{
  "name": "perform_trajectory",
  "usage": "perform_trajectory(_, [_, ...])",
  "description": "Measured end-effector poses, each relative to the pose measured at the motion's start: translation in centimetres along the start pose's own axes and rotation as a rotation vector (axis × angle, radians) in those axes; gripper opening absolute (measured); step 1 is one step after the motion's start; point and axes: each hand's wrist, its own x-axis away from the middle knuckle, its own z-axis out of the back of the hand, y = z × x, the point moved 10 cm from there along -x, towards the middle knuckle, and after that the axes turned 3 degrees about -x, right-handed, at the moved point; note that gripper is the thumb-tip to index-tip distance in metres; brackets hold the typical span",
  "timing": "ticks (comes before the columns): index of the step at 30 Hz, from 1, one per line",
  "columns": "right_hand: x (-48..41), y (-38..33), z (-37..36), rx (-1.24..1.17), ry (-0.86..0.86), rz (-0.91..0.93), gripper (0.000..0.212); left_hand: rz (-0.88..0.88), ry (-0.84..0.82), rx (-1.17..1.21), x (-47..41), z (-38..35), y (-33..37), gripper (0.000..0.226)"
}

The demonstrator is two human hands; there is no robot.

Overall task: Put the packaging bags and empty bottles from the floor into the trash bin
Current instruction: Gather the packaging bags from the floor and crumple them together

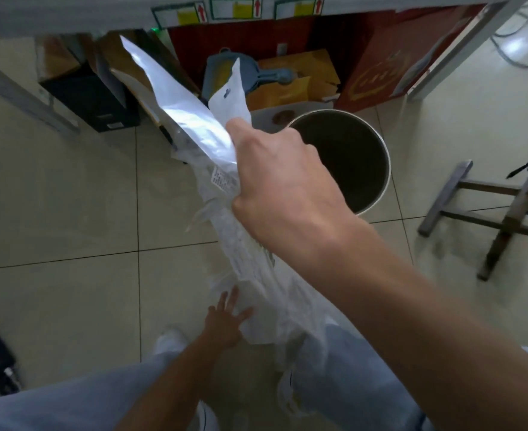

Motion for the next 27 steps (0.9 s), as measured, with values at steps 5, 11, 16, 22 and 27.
perform_trajectory(5, [-0.3, -0.4, -0.4, 0.013, -0.032, 0.010, 0.043, 0.036, -0.081, 0.100, -2.2, -3.5, -2.4, 0.095])
perform_trajectory(11, [-0.3, -1.0, -0.1, 0.046, -0.002, 0.024, 0.043, 0.139, 0.068, 0.281, 0.8, 4.0, -5.1, 0.058])
perform_trajectory(16, [-0.9, -0.5, 0.6, 0.053, 0.039, 0.003, 0.036, 0.285, 0.229, 0.523, 5.3, 16.9, -11.9, 0.027])
perform_trajectory(22, [-0.8, -1.0, 0.8, 0.005, 0.068, -0.006, 0.037, 0.290, 0.447, 0.851, 16.8, 33.7, -14.1, 0.025])
perform_trajectory(27, [0.1, -2.1, 0.7, -0.082, 0.102, 0.038, 0.046, 0.077, 0.727, 1.305, 25.5, 39.7, -9.2, 0.035])
